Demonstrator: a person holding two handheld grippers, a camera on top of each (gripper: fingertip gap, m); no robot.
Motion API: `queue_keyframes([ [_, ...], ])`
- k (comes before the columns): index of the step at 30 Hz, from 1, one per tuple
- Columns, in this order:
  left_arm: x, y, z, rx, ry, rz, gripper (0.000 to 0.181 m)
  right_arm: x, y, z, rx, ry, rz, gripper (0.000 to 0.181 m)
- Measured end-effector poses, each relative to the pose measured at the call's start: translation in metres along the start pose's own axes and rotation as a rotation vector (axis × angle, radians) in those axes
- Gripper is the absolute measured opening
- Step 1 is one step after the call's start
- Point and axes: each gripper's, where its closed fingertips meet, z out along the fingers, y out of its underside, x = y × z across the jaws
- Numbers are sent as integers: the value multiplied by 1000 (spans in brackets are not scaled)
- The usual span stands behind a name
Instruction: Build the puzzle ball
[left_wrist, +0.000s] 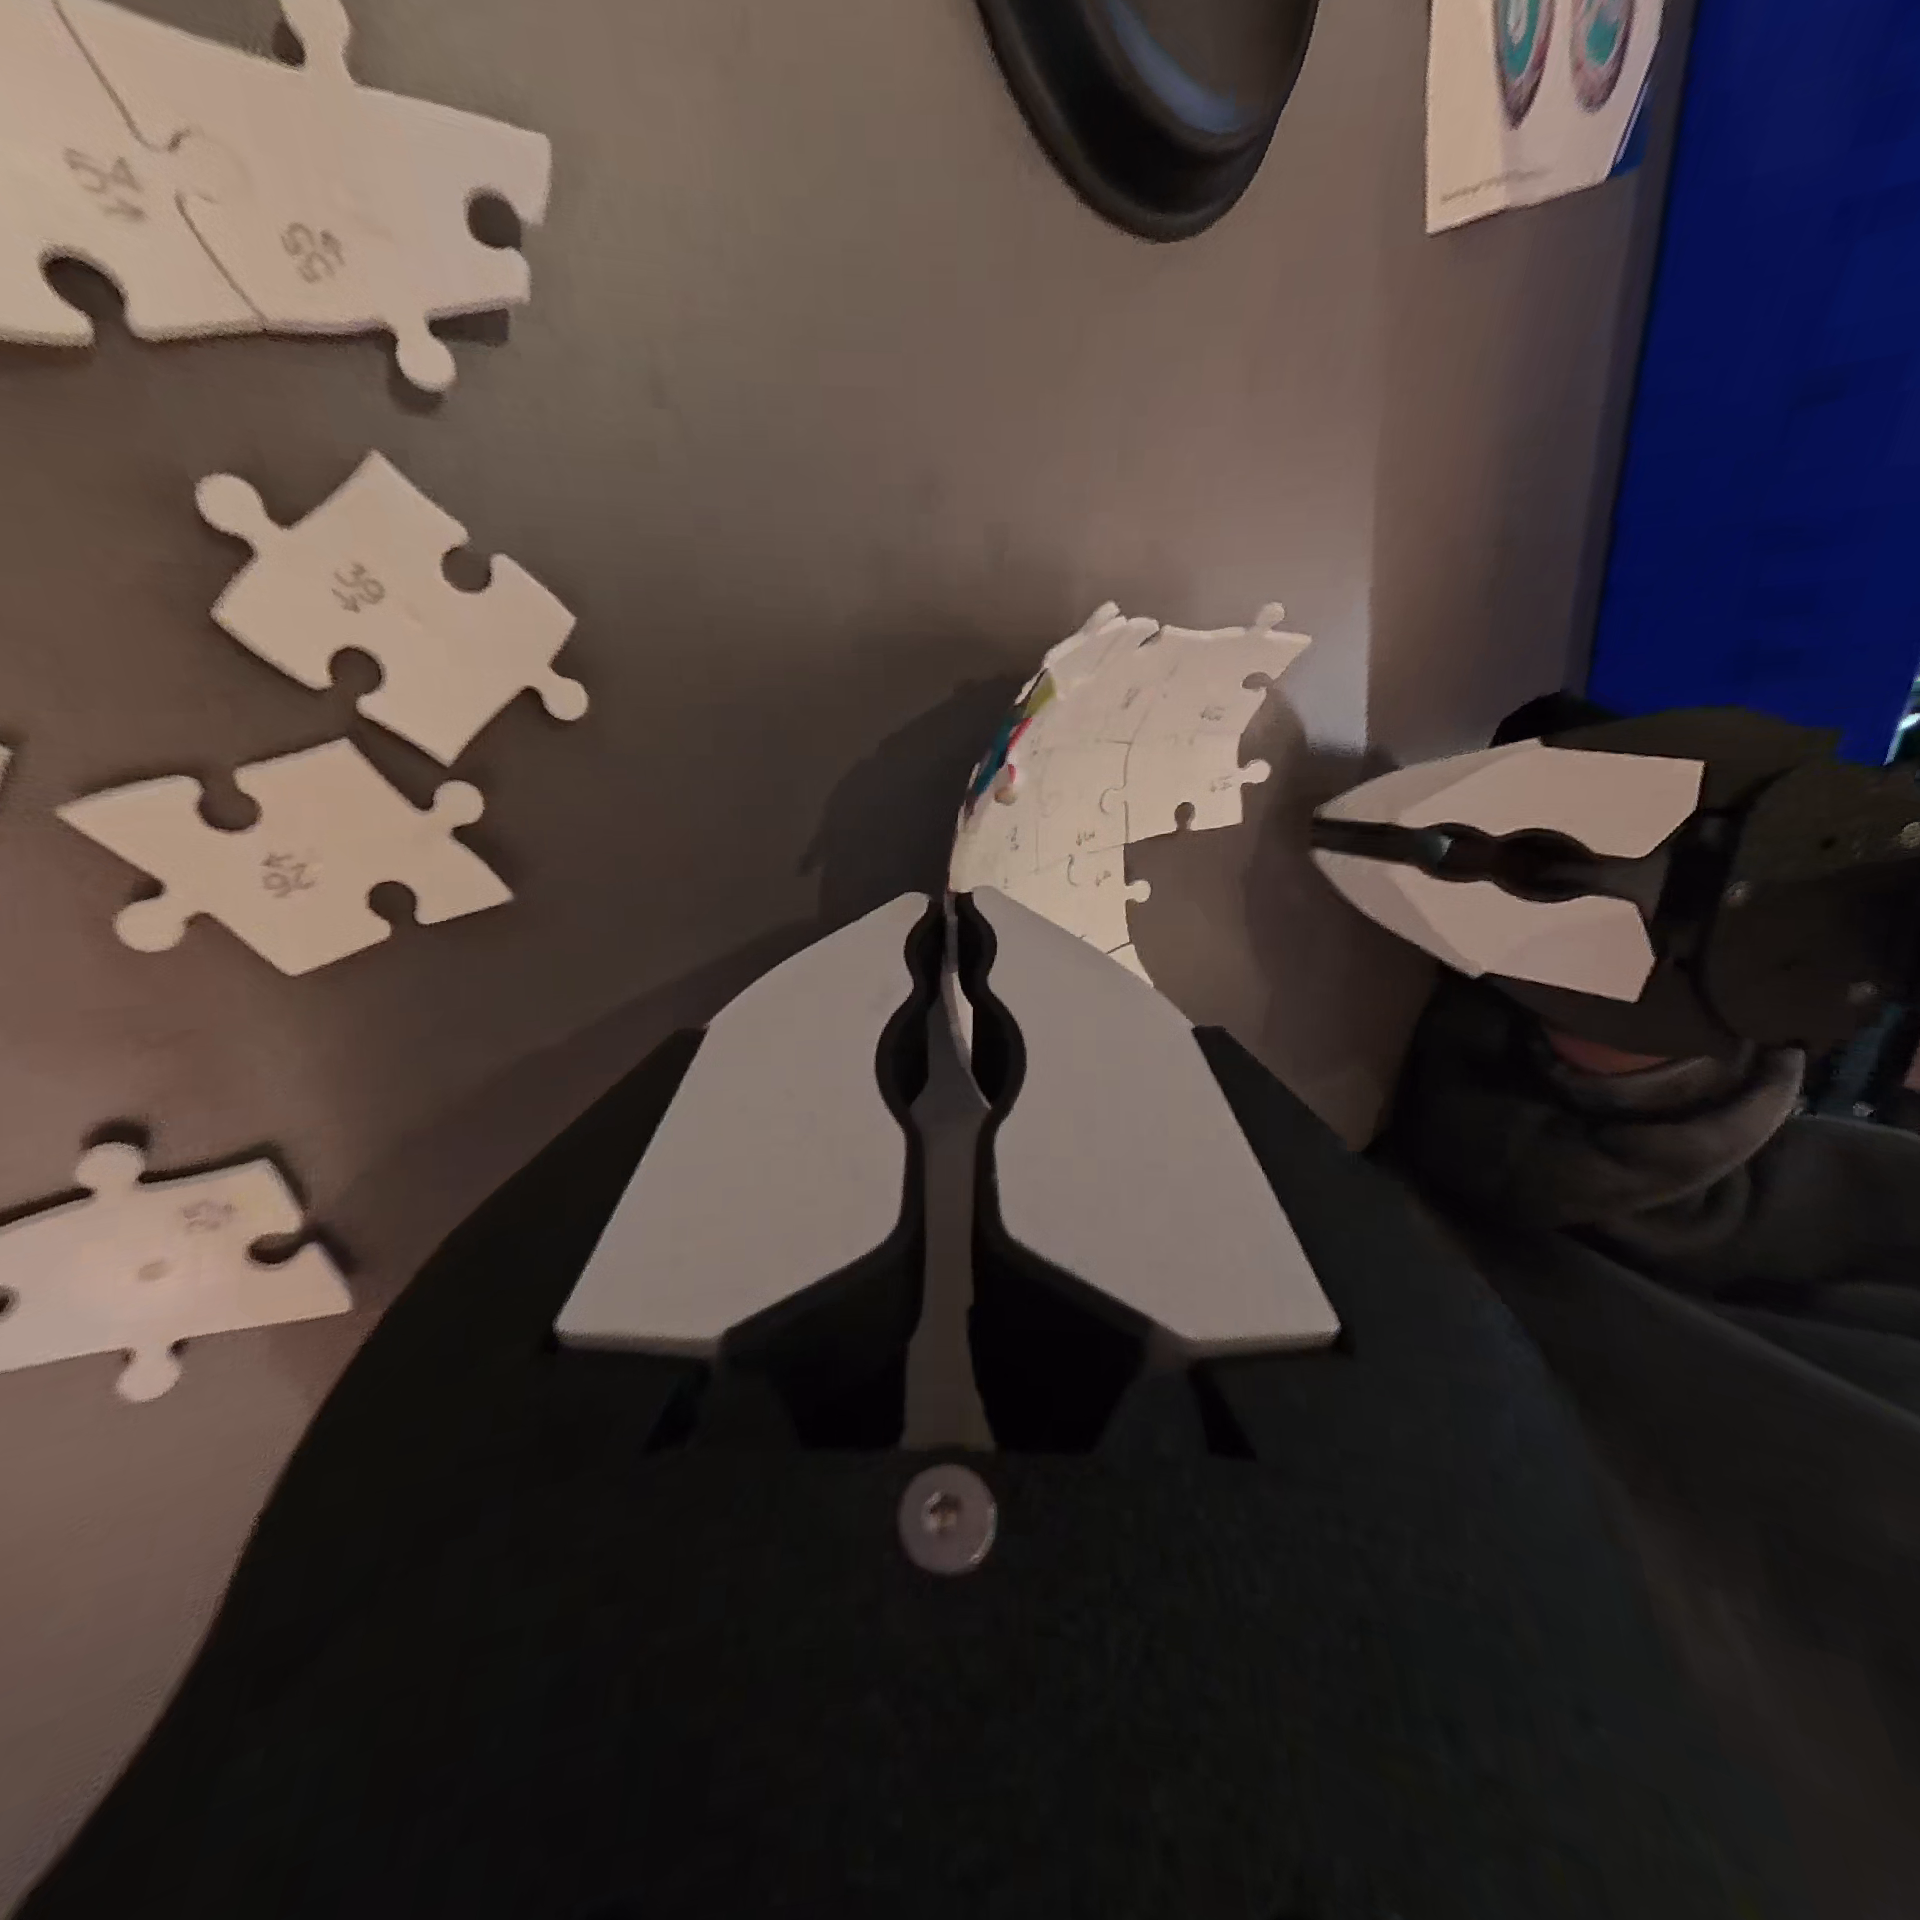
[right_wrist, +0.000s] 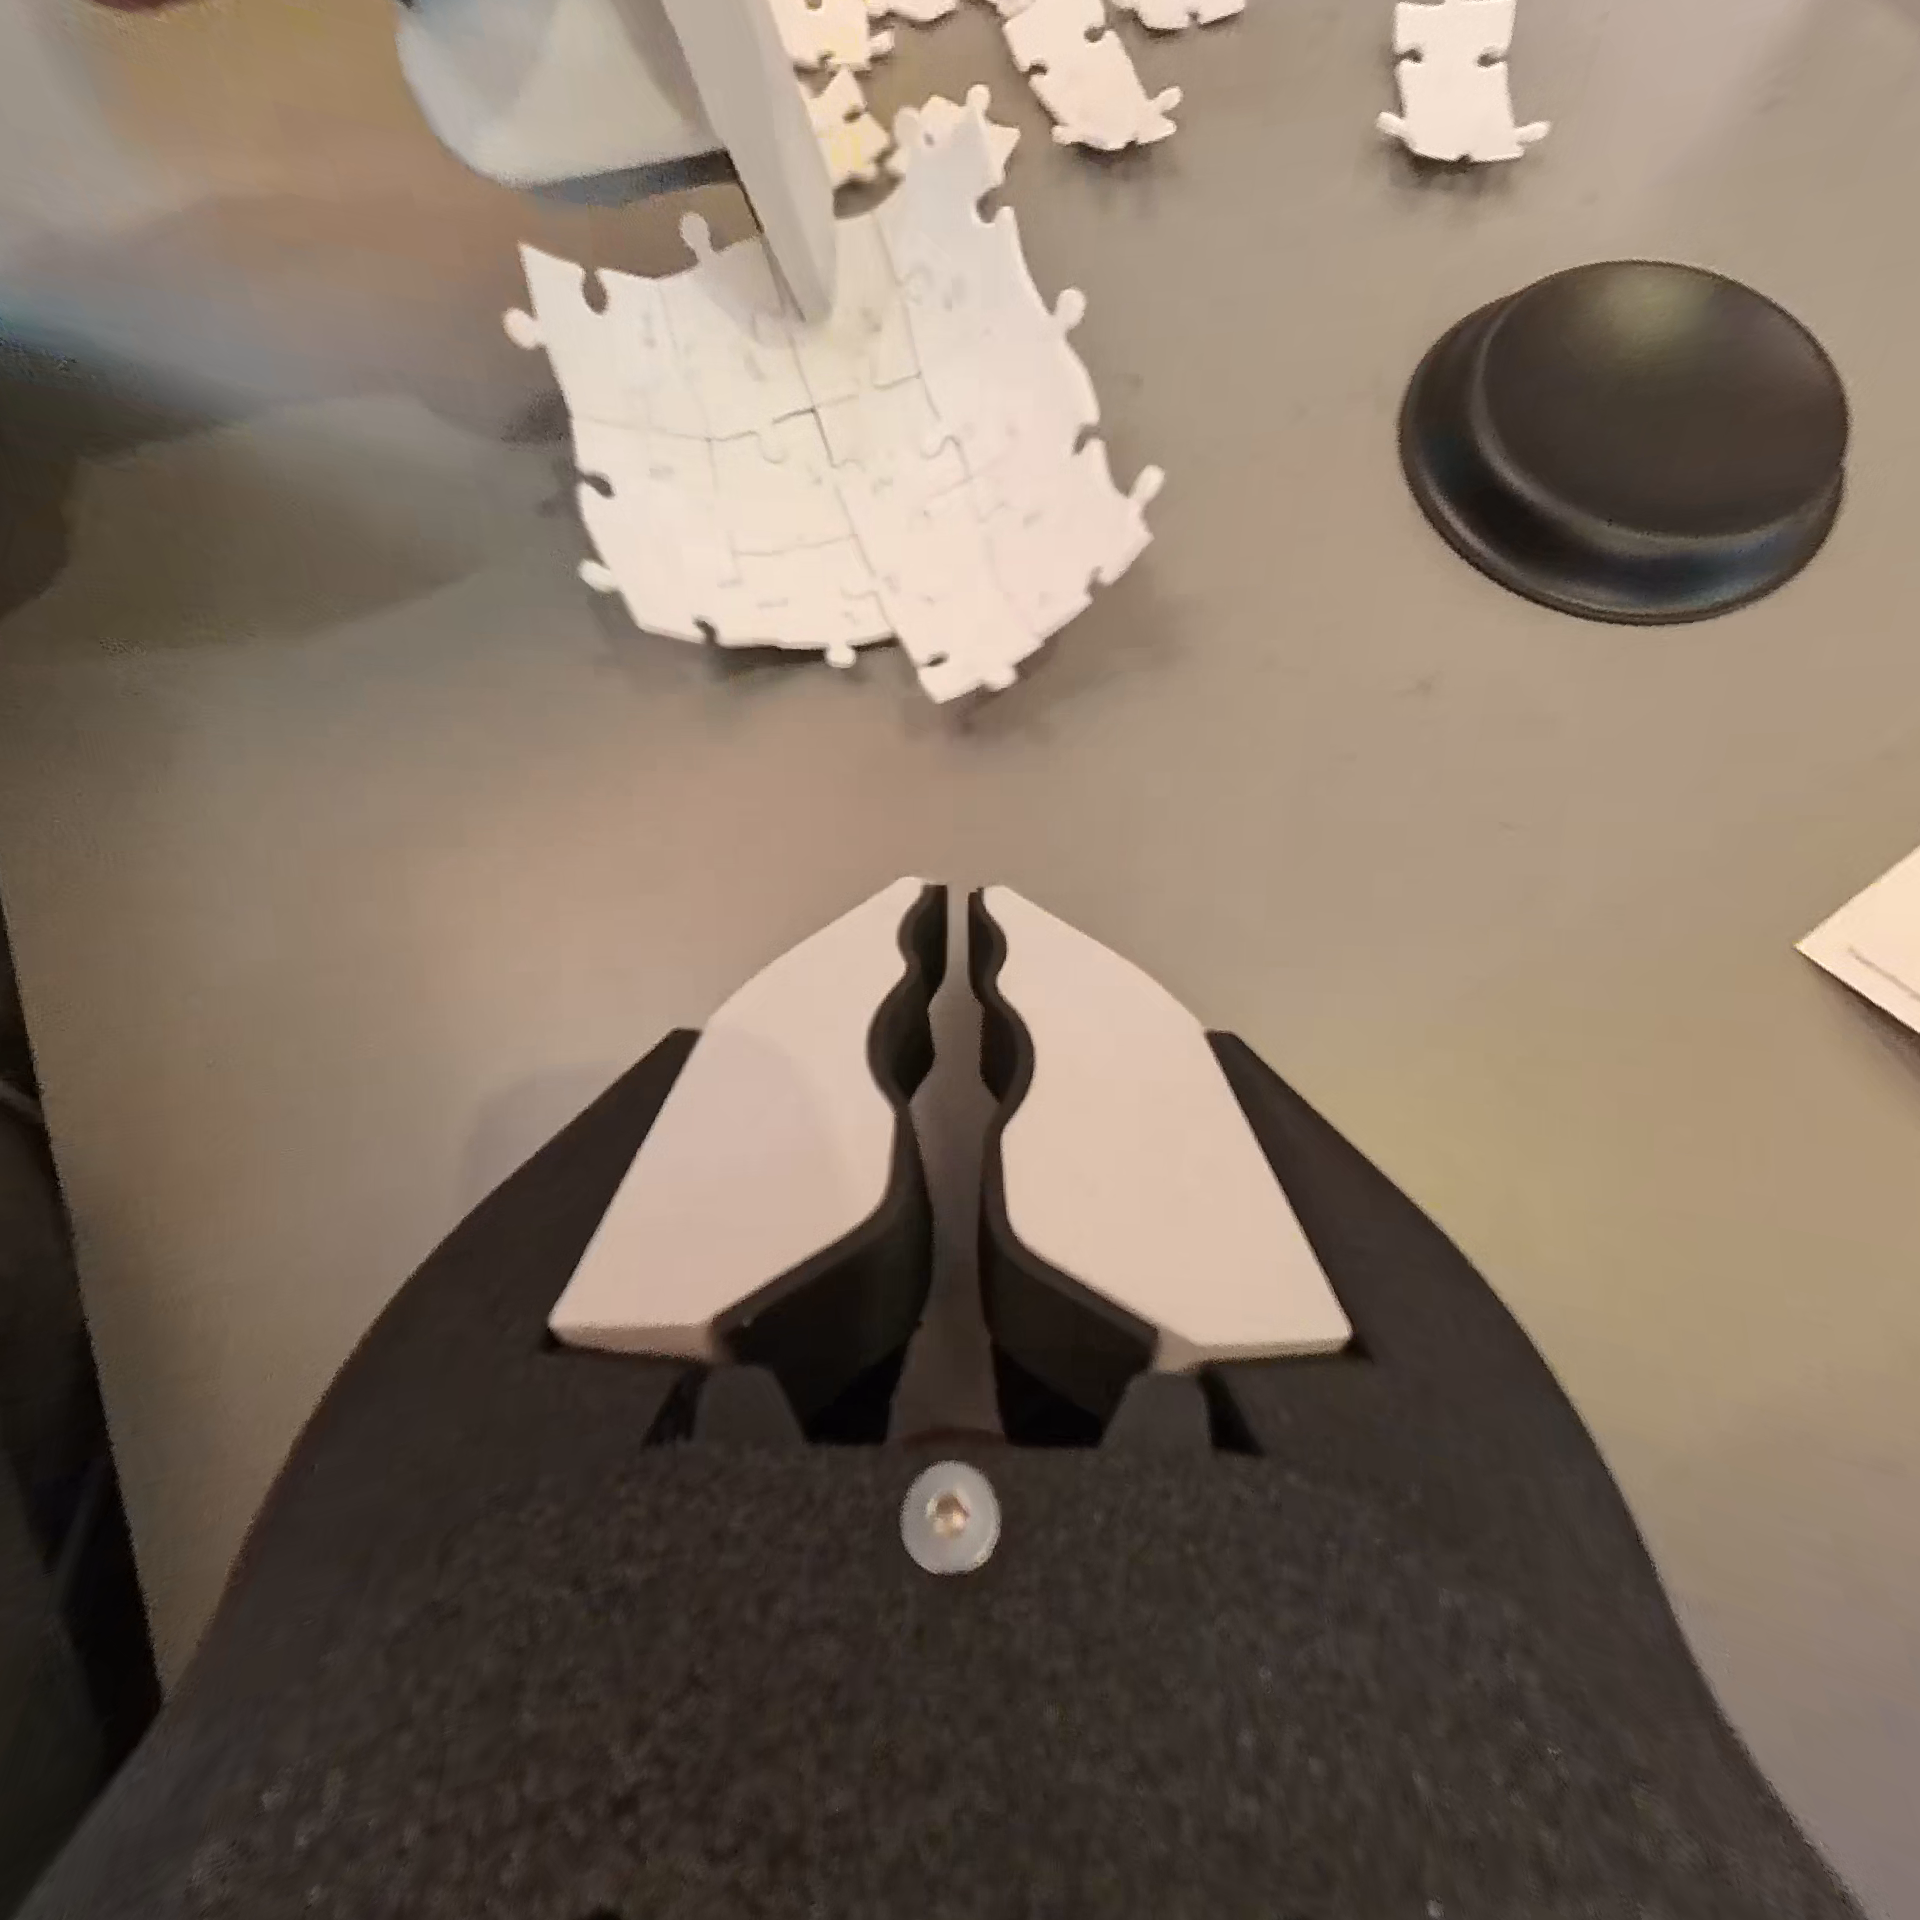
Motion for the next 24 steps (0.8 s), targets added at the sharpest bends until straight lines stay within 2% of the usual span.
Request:
queue_keyframes([
  [6, 4, 11, 9, 142, 118, -89, 2, -12, 0, 5, -3, -66, 0, 11],
  [12, 5, 17, 8, 192, 169, -80, 5, -18, -5, 6, 14, -88, 9, 10],
  [24, 2, 26, 1, 214, 204, -18, 9, -24, -14, 6, 37, -11, 1, 9],
])
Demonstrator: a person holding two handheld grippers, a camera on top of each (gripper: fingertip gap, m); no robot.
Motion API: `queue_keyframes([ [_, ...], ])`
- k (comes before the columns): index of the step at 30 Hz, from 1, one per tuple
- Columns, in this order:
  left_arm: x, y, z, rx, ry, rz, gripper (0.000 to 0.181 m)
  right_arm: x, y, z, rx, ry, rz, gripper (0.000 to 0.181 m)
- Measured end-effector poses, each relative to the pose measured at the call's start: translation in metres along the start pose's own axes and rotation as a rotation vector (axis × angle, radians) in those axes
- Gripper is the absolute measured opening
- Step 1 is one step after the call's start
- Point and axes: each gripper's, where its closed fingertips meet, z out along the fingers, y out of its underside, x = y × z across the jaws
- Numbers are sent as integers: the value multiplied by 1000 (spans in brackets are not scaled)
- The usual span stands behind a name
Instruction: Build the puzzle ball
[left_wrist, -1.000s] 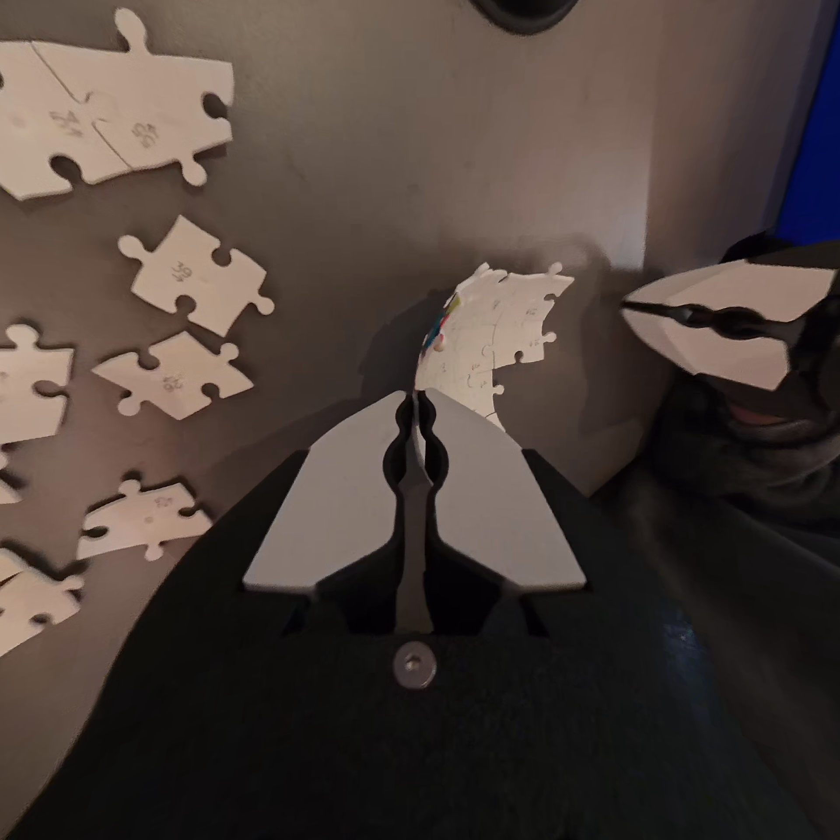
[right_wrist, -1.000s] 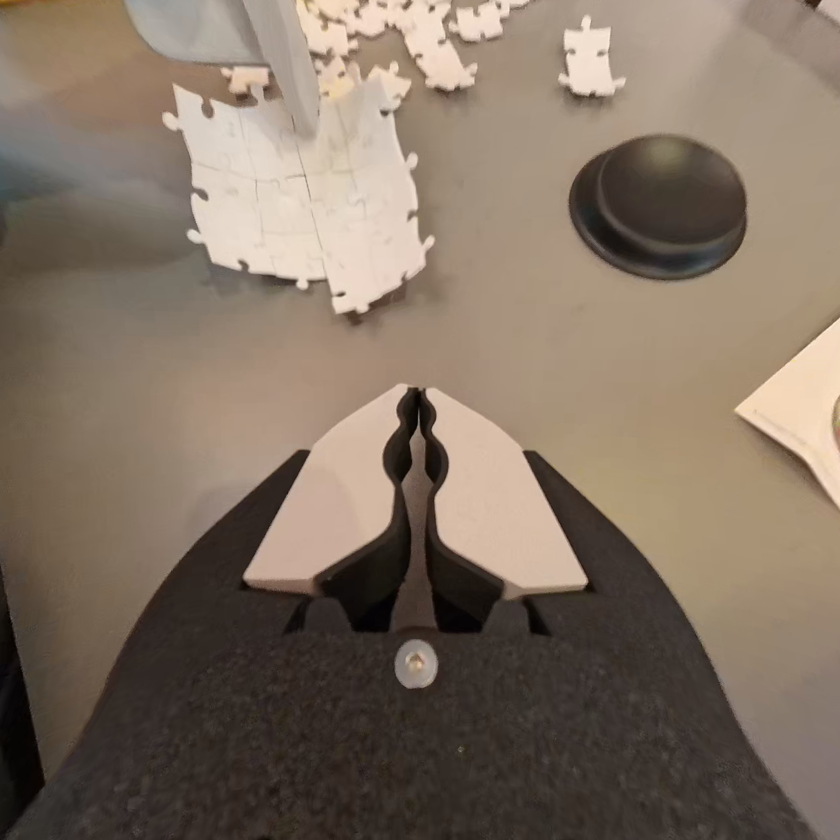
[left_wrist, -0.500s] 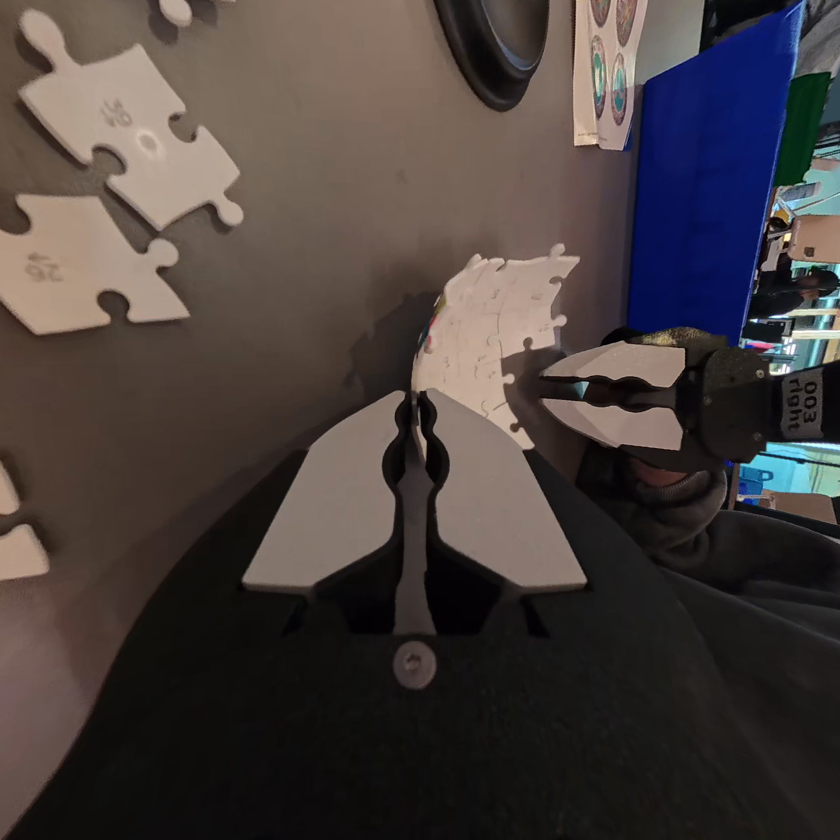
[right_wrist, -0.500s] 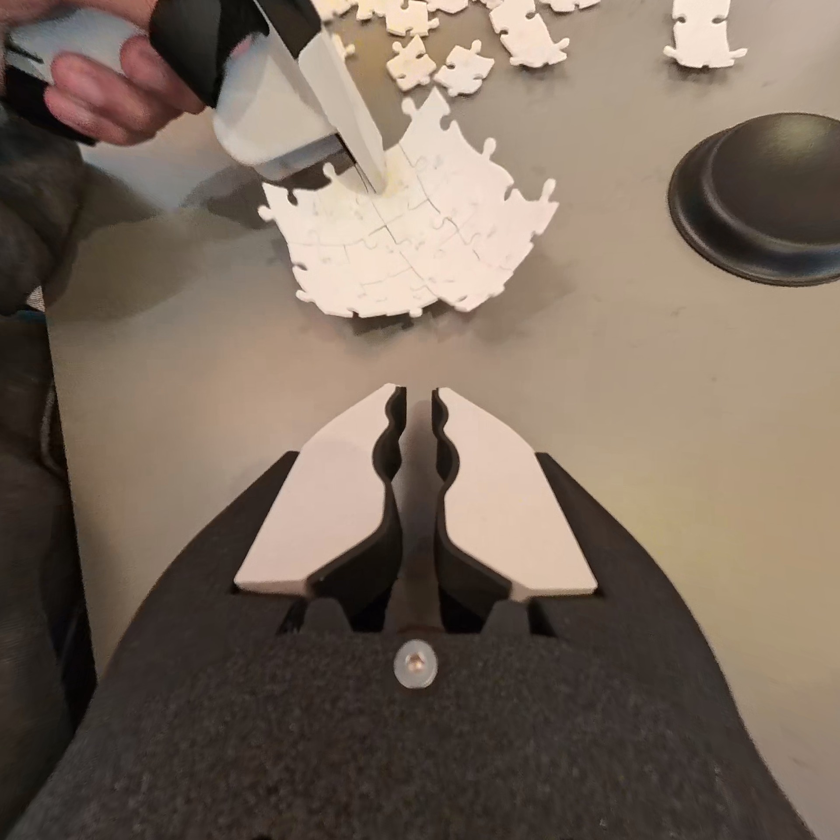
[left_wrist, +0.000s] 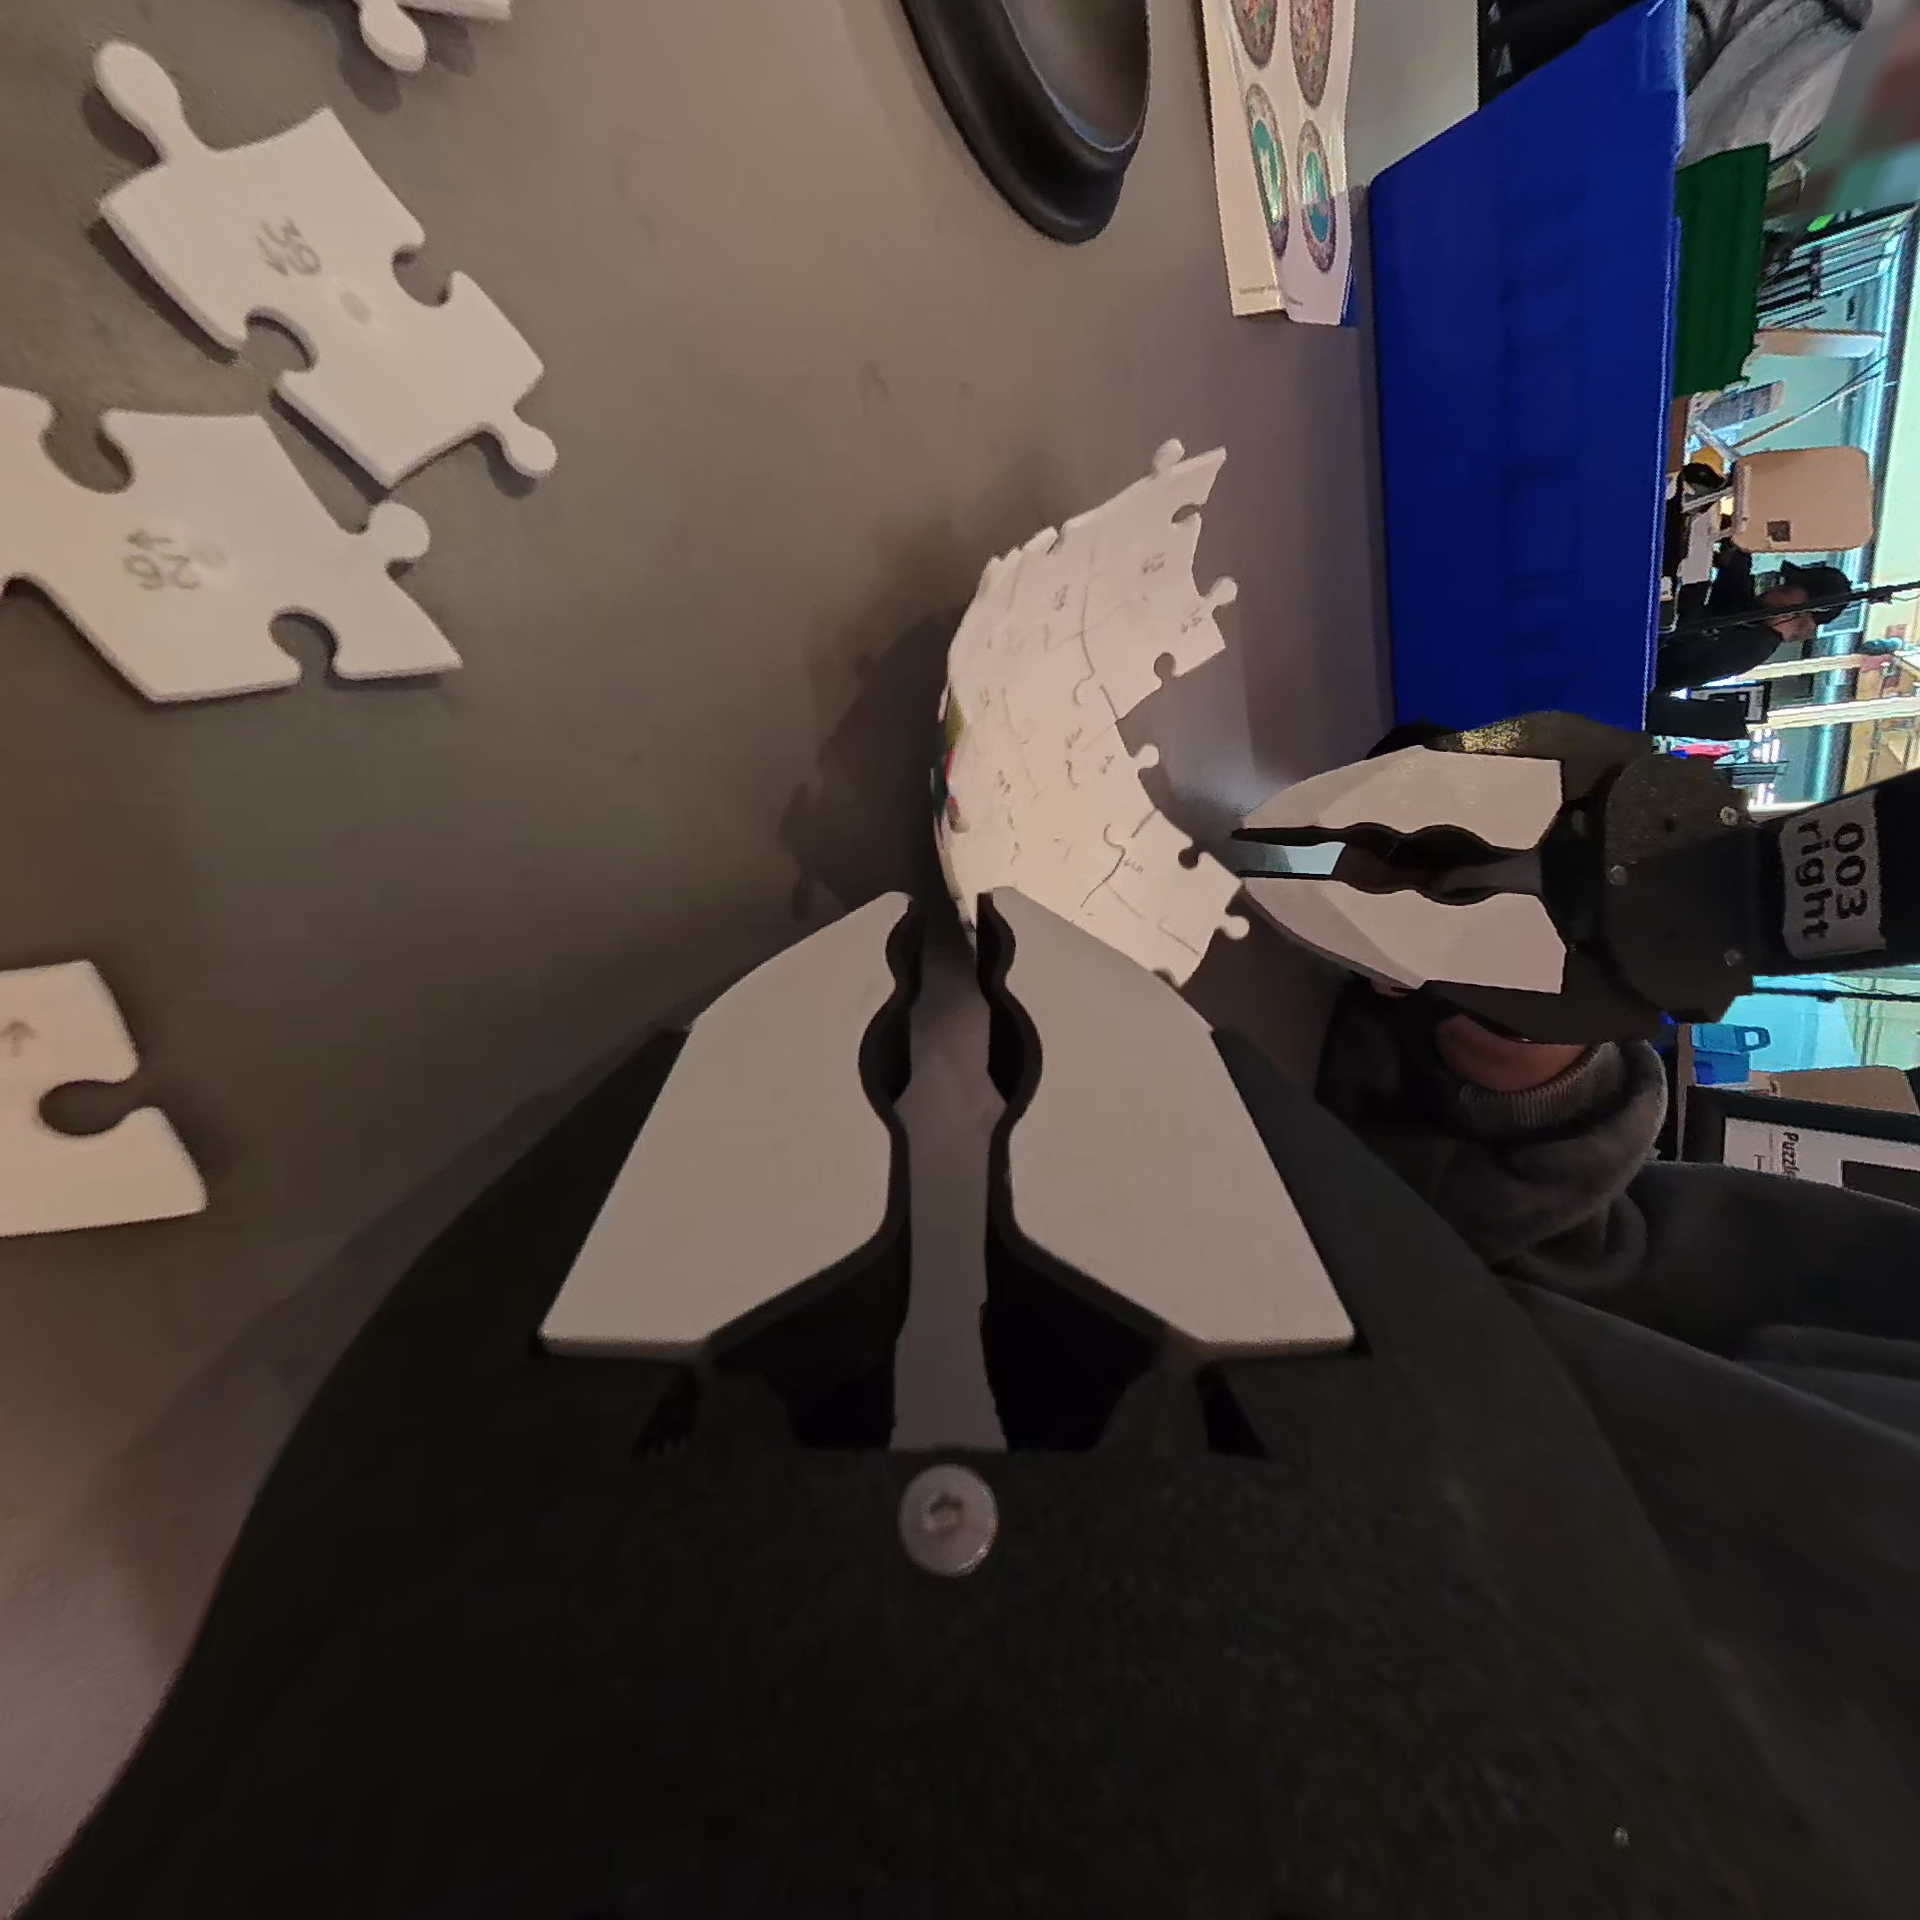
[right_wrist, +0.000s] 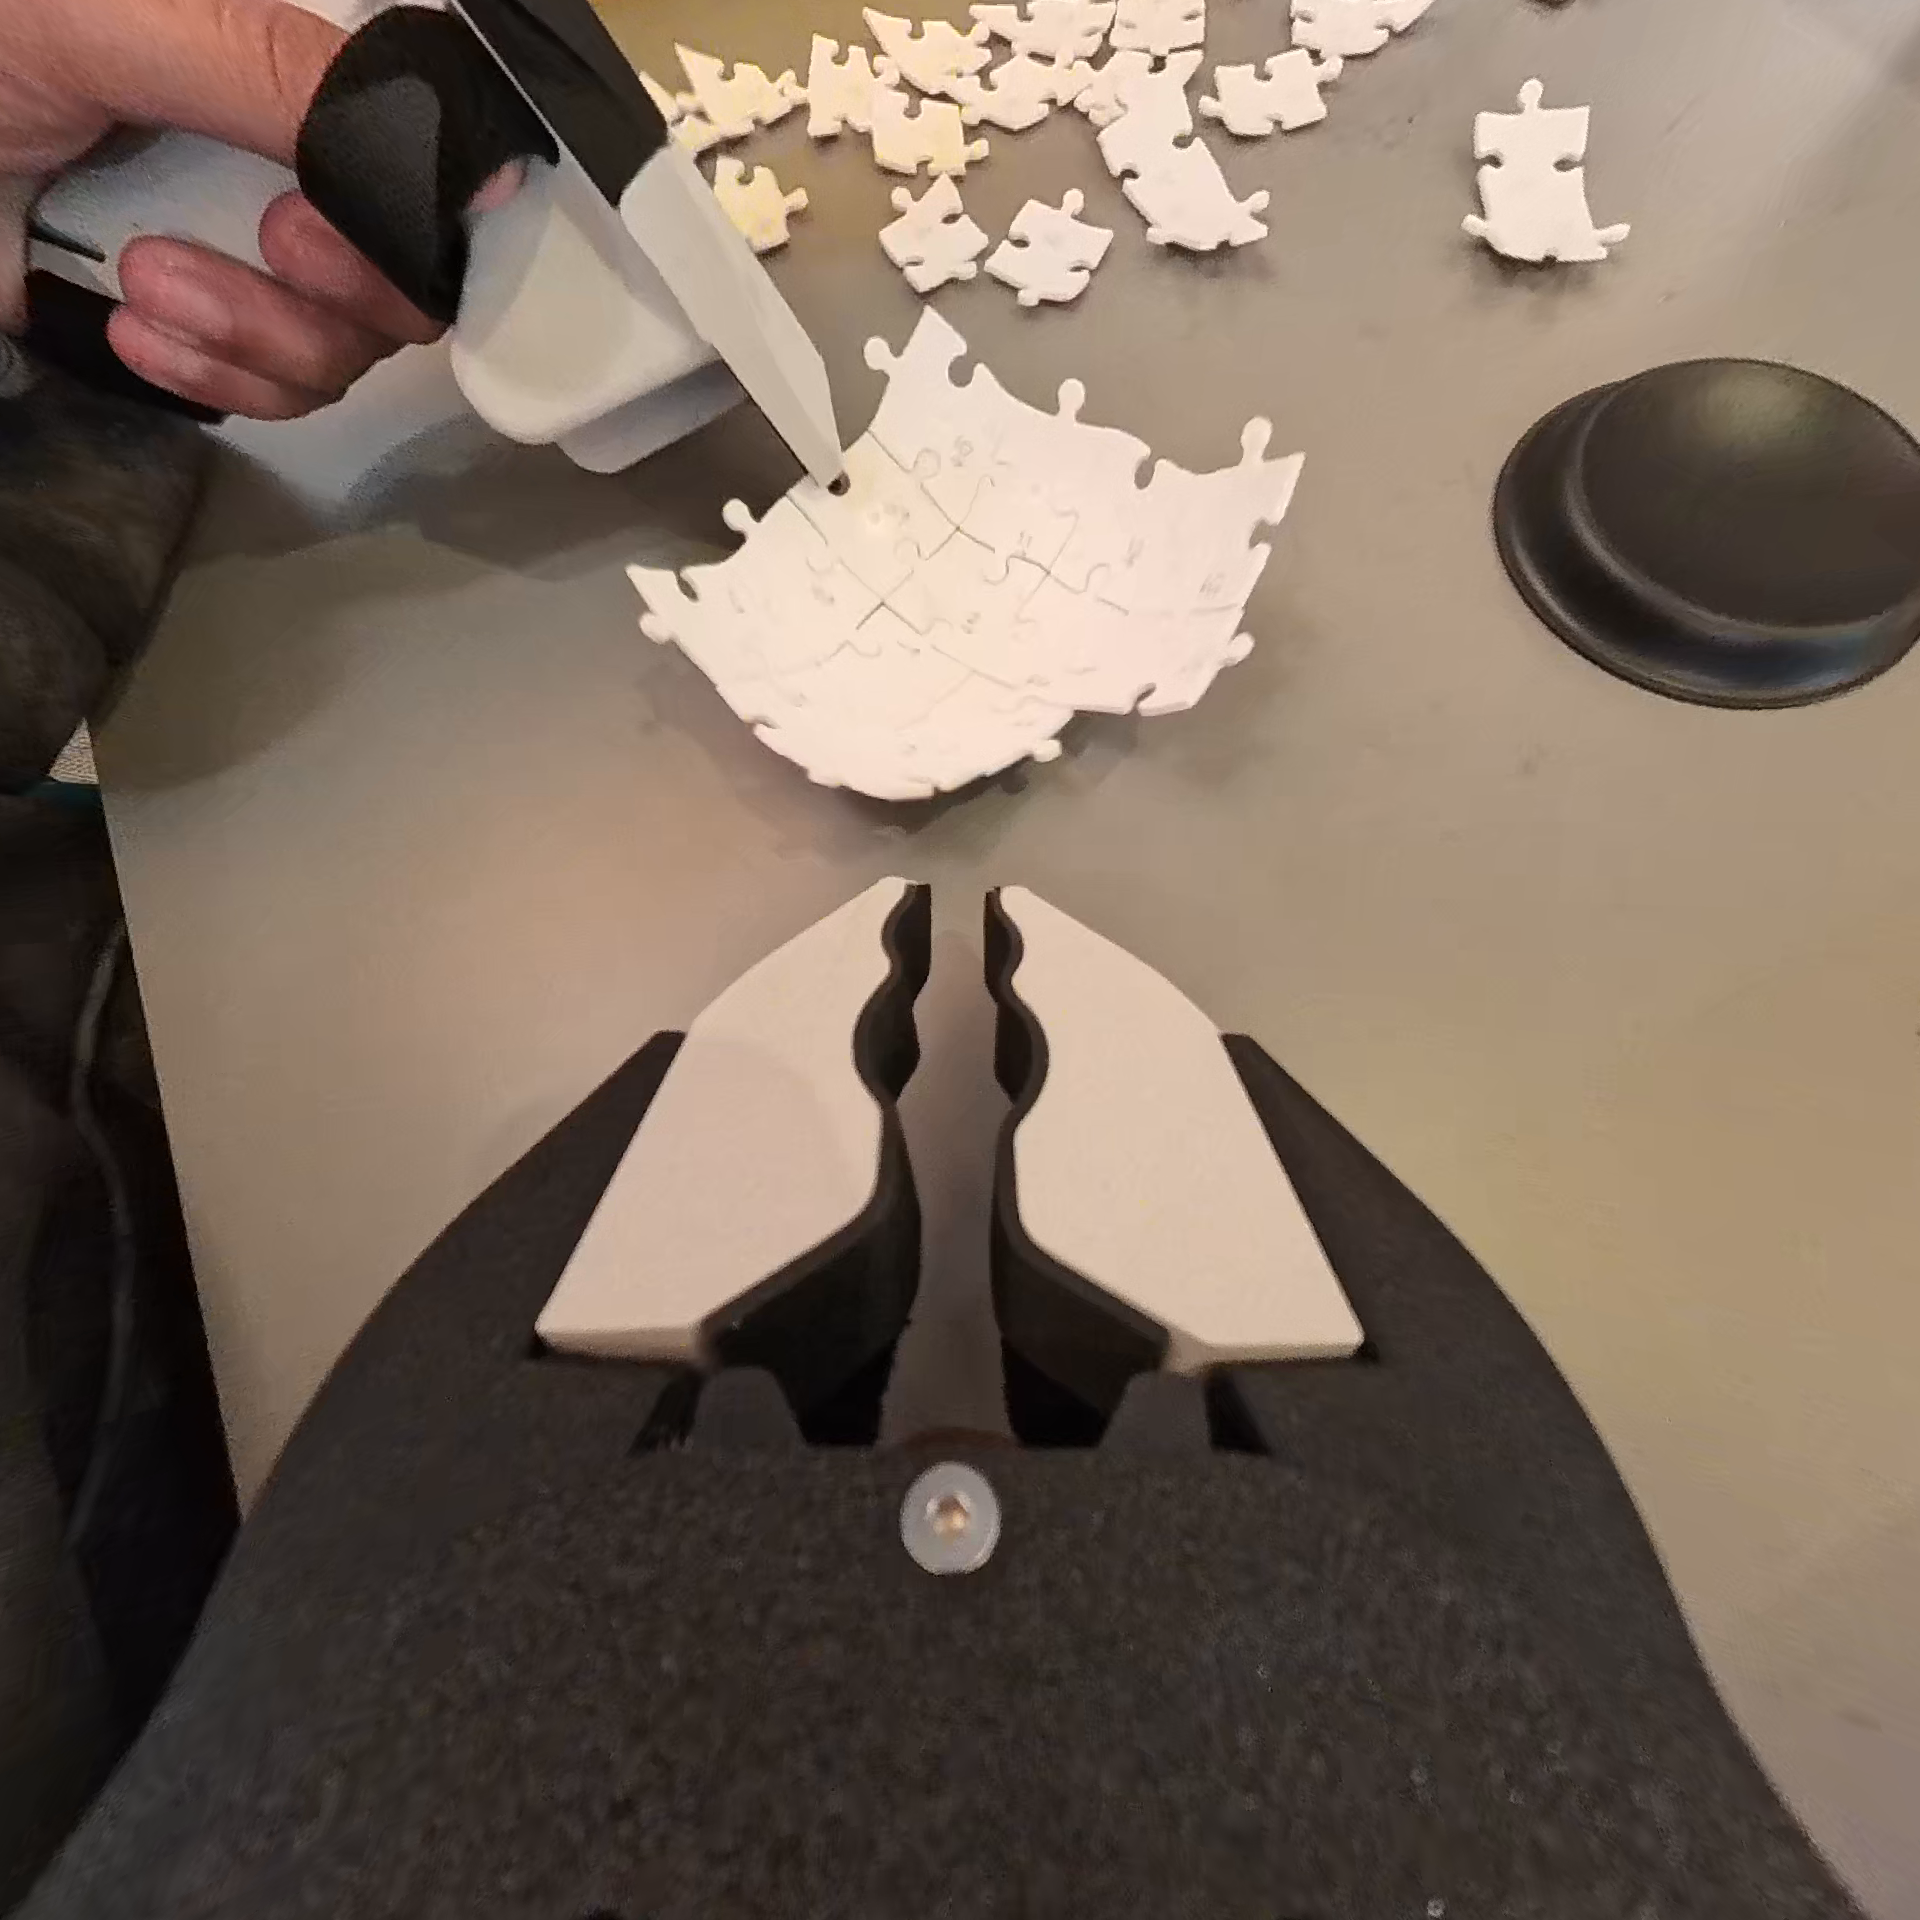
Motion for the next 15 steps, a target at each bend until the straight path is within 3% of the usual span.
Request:
queue_keyframes([
  [3, 1, 2, 1, -5, 10, 8, 11, 0, -6, -1, 3, 30, -22, 6],
  [8, 1, 3, 5, -13, -1, 39, 6, -2, -46, -1, 25, 31, -131, 0],
  [15, 4, 4, 8, -11, -8, 83, 2, -8, -36, 45, -321, -199, -215, 0],
])
